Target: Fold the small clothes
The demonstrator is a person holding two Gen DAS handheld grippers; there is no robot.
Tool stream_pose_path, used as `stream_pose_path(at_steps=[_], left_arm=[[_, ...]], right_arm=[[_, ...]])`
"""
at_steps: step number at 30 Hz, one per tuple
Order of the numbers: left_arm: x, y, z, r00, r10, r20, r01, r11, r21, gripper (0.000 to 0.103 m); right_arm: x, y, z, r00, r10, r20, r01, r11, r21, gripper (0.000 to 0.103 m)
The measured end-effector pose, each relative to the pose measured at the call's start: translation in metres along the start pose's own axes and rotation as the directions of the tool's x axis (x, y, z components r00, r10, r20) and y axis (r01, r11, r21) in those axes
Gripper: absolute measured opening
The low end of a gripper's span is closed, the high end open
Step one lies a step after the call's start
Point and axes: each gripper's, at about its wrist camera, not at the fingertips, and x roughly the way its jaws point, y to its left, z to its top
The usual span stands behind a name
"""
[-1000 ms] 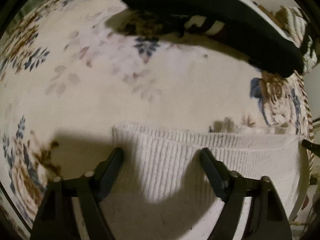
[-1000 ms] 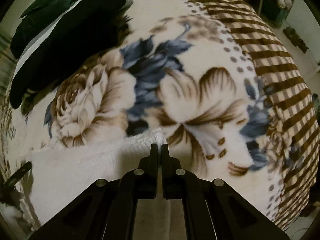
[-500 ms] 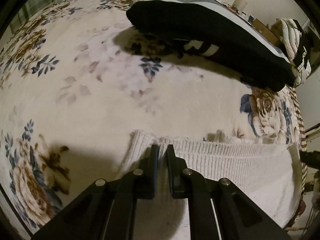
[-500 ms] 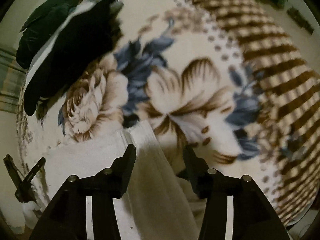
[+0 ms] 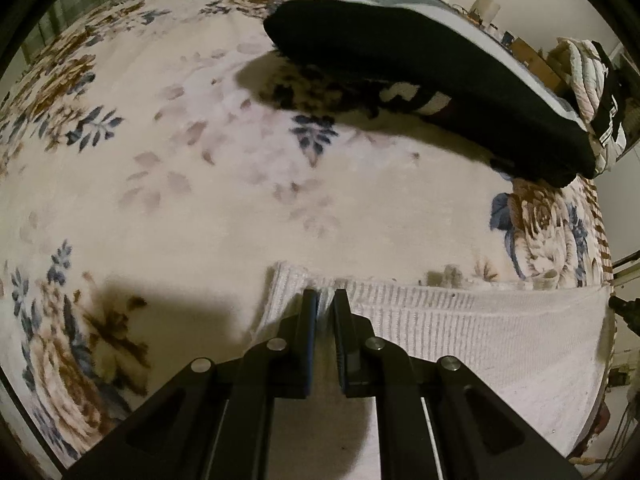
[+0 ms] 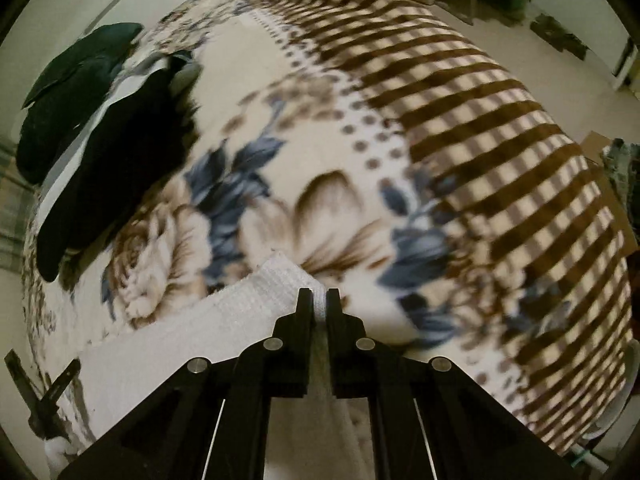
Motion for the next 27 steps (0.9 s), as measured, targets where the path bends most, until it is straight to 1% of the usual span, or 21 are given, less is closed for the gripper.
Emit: stream_pose_path(at_steps=[3,5,6,7,8,9,10,11,12,13,15,16,17,19,20,21,22,23,24,25,27], left_arm=[[0.015,0.003,0.002,0.999,-0.004,-0.046,0.003,1.000,-0.013,0.007],[0.019,0.005,0.002,0.998,-0.018,-0.066,0.016,0.999,-0.028,0.007],[0.018,0.006,0.003,0.997,-0.020,-0.071,0.018,0.999,-0.037,0.011],[0.015,0.007,0.003,0.997,-0.028,-0.073,0.024,0.999,-0.047,0.011],[0.011,0.008,0.003,0.996,-0.042,-0.076,0.037,0.997,-0.063,0.011],[0.006,0.009,0.002,0.995,-0.055,-0.081,0.049,0.996,-0.079,0.011],[0.002,0.010,0.000,0.994,-0.063,-0.085,0.055,0.994,-0.095,0.014],[-0.006,0.012,-0.004,0.994,-0.065,-0.085,0.054,0.991,-0.119,0.019],[-0.011,0.013,-0.009,0.995,-0.071,-0.077,0.061,0.989,-0.133,0.033],[-0.018,0.015,-0.014,0.995,-0.082,-0.065,0.072,0.986,-0.148,0.049],[-0.028,0.017,-0.029,0.994,-0.095,-0.053,0.084,0.981,-0.177,0.067],[-0.030,0.016,-0.037,0.994,-0.099,-0.055,0.087,0.978,-0.187,0.067],[-0.030,0.017,-0.042,0.993,-0.101,-0.062,0.087,0.976,-0.199,0.067],[-0.025,0.017,-0.053,0.992,-0.094,-0.082,0.075,0.976,-0.206,0.067],[-0.020,0.017,-0.059,0.992,-0.083,-0.095,0.063,0.977,-0.205,0.067],[-0.016,0.018,-0.064,0.992,-0.071,-0.101,0.050,0.979,-0.200,0.067],[-0.013,0.017,-0.066,0.993,-0.058,-0.099,0.038,0.981,-0.188,0.067],[-0.009,0.014,-0.066,0.994,-0.039,-0.099,0.022,0.986,-0.164,0.067],[-0.003,0.012,-0.066,0.994,-0.019,-0.106,0.004,0.991,-0.136,0.067],[-0.001,0.012,-0.066,0.994,-0.008,-0.111,-0.006,0.993,-0.118,0.067],[0.003,0.008,-0.063,0.993,0.012,-0.116,-0.022,0.996,-0.085,0.068]], right_arm=[[0.015,-0.001,0.003,0.999,-0.036,-0.030,0.036,0.999,-0.015,0.007],[0.027,-0.001,0.002,0.997,-0.042,-0.063,0.041,0.999,-0.020,0.007],[0.036,-0.001,0.002,0.995,-0.030,-0.099,0.028,0.999,-0.016,0.007],[0.041,-0.001,0.002,0.992,-0.005,-0.126,0.004,1.000,-0.010,0.008],[0.042,-0.002,0.002,0.988,0.031,-0.153,-0.030,1.000,0.007,0.015],[0.041,-0.004,0.001,0.986,0.043,-0.163,-0.041,0.999,0.018,0.018],[0.035,-0.006,-0.002,0.983,0.068,-0.169,-0.063,0.998,0.031,0.025],[0.028,-0.008,-0.005,0.983,0.090,-0.161,-0.086,0.996,0.036,0.037],[0.018,-0.011,-0.009,0.983,0.103,-0.151,-0.099,0.994,0.038,0.039],[0.007,-0.015,-0.016,0.983,0.116,-0.144,-0.111,0.993,0.038,0.042],[-0.005,-0.021,-0.035,0.979,0.124,-0.159,-0.119,0.992,0.040,0.045],[-0.007,-0.020,-0.042,0.977,0.121,-0.176,-0.116,0.993,0.035,0.045],[-0.007,-0.022,-0.051,0.974,0.119,-0.194,-0.115,0.993,0.033,0.045],[0.001,-0.024,-0.071,0.960,0.118,-0.252,-0.116,0.993,0.023,0.045],[0.004,-0.024,-0.078,0.956,0.121,-0.267,-0.118,0.993,0.028,0.042],[0.006,-0.029,-0.087,0.952,0.159,-0.261,-0.147,0.987,0.065,0.034],[0.006,-0.031,-0.090,0.952,0.180,-0.248,-0.164,0.983,0.084,0.011],[0.007,-0.033,-0.092,0.955,0.173,-0.241,-0.156,0.984,0.089,0.011],[0.005,-0.036,-0.093,0.963,0.148,-0.224,-0.131,0.987,0.089,0.010],[-0.001,-0.043,-0.093,0.977,0.105,-0.186,-0.088,0.992,0.096,0.009],[-0.003,-0.055,-0.089,0.986,0.062,-0.153,-0.044,0.992,0.121,0.009]])
